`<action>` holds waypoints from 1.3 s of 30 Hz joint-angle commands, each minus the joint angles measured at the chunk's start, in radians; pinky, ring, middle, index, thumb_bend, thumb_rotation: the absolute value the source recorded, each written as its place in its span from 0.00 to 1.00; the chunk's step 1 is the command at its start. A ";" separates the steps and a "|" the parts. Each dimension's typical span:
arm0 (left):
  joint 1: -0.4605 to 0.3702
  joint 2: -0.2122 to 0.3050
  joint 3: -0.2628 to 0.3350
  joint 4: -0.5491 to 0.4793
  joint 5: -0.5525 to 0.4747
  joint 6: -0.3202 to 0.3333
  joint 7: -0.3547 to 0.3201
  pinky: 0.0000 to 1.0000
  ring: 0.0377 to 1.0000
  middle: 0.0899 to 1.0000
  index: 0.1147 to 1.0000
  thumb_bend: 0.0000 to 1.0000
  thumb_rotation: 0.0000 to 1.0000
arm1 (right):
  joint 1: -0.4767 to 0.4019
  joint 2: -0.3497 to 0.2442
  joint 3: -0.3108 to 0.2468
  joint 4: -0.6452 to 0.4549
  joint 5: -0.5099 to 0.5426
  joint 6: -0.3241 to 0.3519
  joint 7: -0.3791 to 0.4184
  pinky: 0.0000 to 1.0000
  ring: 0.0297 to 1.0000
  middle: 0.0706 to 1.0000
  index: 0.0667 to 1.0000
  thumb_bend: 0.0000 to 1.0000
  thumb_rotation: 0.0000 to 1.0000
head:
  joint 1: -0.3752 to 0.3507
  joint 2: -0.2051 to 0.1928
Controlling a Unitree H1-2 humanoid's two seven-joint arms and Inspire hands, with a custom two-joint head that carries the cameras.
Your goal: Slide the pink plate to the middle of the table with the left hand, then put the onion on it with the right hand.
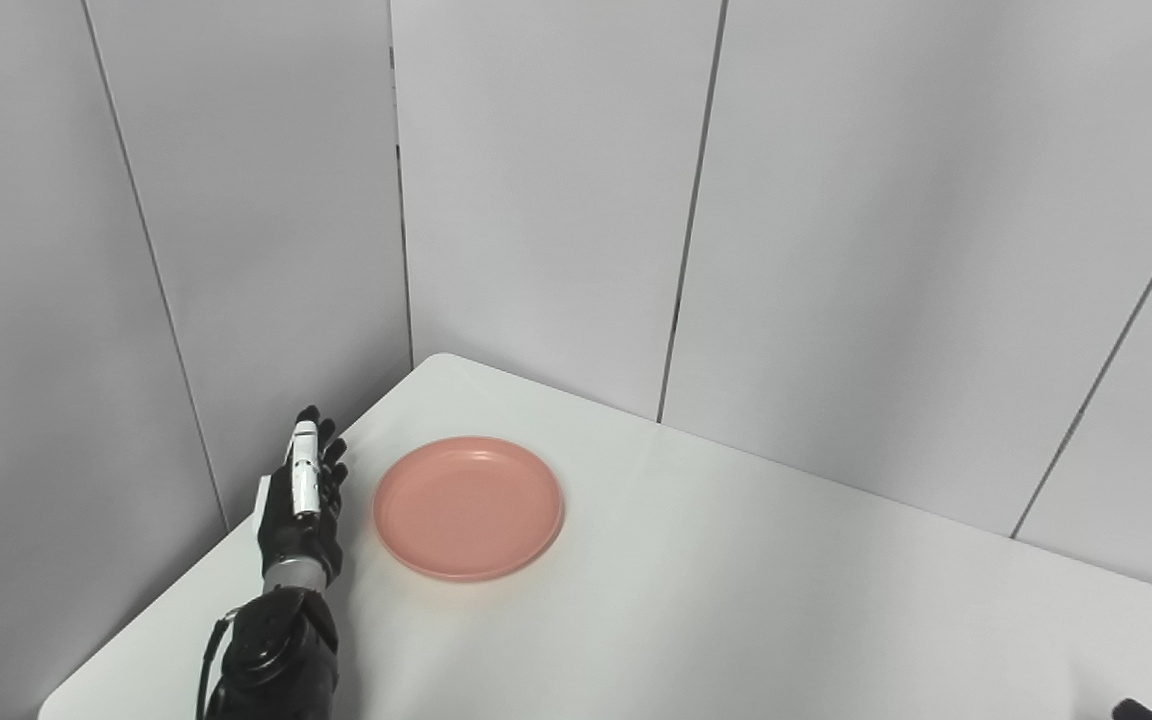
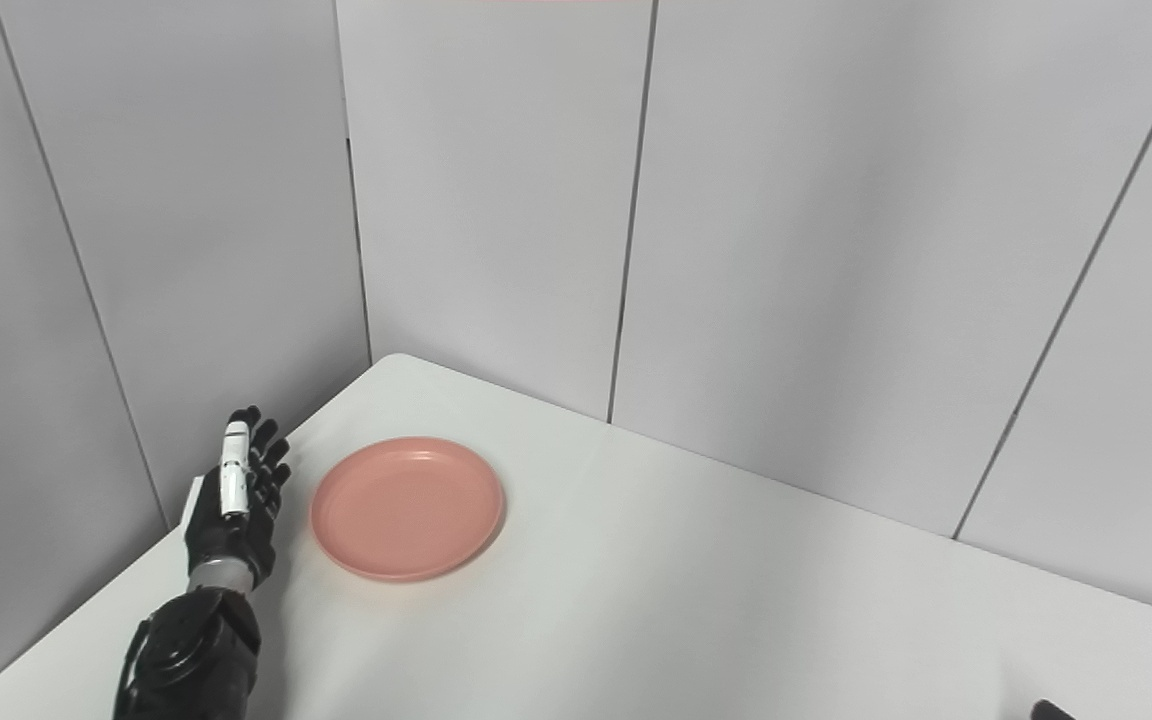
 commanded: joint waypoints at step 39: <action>-0.141 0.080 -0.042 0.288 -0.077 -0.052 -0.139 0.97 0.96 0.96 0.95 0.34 1.00 | 0.021 -0.003 -0.014 -0.038 0.020 0.081 -0.006 0.89 0.73 0.78 0.67 0.43 0.86 | 0.006 0.018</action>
